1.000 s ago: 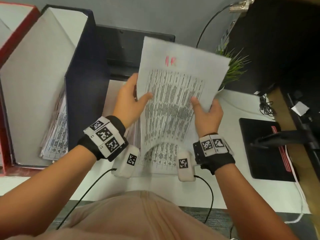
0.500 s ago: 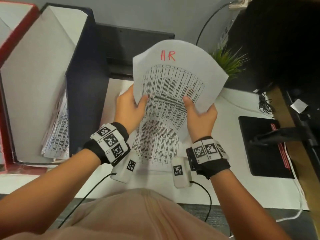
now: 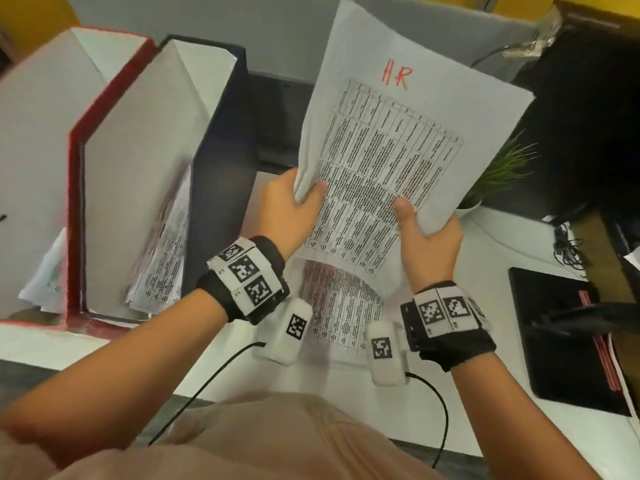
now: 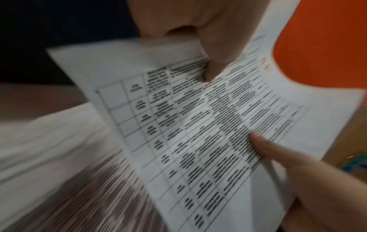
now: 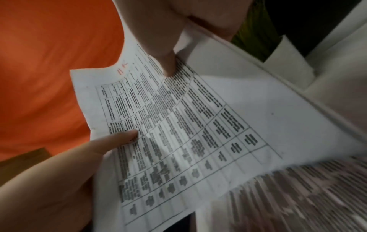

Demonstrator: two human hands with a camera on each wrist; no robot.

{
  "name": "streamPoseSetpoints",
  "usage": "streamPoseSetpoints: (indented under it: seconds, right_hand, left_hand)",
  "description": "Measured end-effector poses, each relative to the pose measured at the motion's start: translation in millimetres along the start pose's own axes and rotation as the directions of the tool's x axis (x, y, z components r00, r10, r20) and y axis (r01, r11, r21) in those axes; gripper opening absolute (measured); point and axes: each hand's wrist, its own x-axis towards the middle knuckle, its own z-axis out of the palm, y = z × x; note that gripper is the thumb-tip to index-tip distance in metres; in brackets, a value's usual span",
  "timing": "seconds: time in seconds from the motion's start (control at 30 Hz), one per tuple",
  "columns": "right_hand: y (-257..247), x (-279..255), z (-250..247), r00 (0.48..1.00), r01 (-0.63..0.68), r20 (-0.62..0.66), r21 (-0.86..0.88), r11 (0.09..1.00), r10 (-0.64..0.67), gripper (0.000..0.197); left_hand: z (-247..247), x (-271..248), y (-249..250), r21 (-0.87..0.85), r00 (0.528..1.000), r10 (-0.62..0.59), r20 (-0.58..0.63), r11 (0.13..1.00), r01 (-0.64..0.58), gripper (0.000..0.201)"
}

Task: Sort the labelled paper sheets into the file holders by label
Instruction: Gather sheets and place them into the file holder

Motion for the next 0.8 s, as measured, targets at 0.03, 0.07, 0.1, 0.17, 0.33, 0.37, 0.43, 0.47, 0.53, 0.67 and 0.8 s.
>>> streamPoseSetpoints:
  seconds: [0.03,0.07,0.1,0.17,0.33,0.37,0.43,0.47,0.53,0.67,0.8]
  right_hand:
    - [-5.6,0.4,0.3,0.999,0.023,0.032,0.012,1.000,-0.023,0.028]
    - [-9.2,0.1,-0.2,0.996,0.044,0.075,0.022,0.999,-0.046,0.030]
    - [-10.0,-1.0,-1.4,0.990,0.057,0.126,0.031,0.998,-0.061,0.031]
    - [-4.2,-3.6,-6.1,0.975,0.033,0.217,0.022,0.999,-0.037,0.034]
    - [46.7,-7.5,-23.3,0.959,-0.023,0.269,-0.237,0.971,0.089,0.029]
    - [57.4,-8.2,-27.4,0.963,-0.033,0.246,-0.292,0.956,0.108,0.028]
    - [75.4,-9.0,-35.7,0.971,-0.049,0.195,-0.400,0.915,0.138,0.028]
    - [82.1,-9.7,-39.4,0.971,-0.065,0.179,-0.440,0.896,0.159,0.029]
    - [90.5,-10.9,-44.8,0.970,-0.073,0.161,-0.525,0.848,0.183,0.032]
    - [95.6,-13.4,-48.3,0.974,-0.071,0.106,-0.693,0.717,0.199,0.049]
    - [99.0,-17.1,-46.6,0.949,-0.158,0.069,-0.738,0.656,0.307,0.072]
  left_hand:
    - [-10.3,2.4,9.8,0.034,1.000,0.029,-0.004,0.999,-0.029,0.031]
    - [-22.5,4.9,19.3,0.070,0.998,0.057,-0.008,0.996,-0.056,0.033]
    - [-37.4,7.8,26.9,0.092,0.997,0.078,-0.014,0.993,-0.076,0.031]
    - [-71.6,13.5,38.1,0.106,0.996,0.079,-0.038,0.992,-0.074,0.028]
    - [-171.5,18.8,48.2,0.192,0.989,0.013,-0.145,0.981,0.016,0.015]
    - [-191.2,18.2,47.5,0.195,0.983,-0.014,-0.181,0.980,0.049,0.019]
    - [-227.7,15.4,44.8,0.183,0.966,-0.071,-0.250,0.976,0.120,0.018]
    - [-244.5,13.0,42.8,0.184,0.955,-0.098,-0.281,0.971,0.154,0.016]
    - [-276.0,10.0,35.2,0.195,0.927,-0.152,-0.344,0.954,0.229,0.021]
    - [-319.9,9.7,15.8,0.313,0.873,-0.242,-0.424,0.865,0.392,0.028]
    - [-327.7,19.6,-7.9,0.461,0.857,-0.300,-0.418,0.743,0.485,0.036]
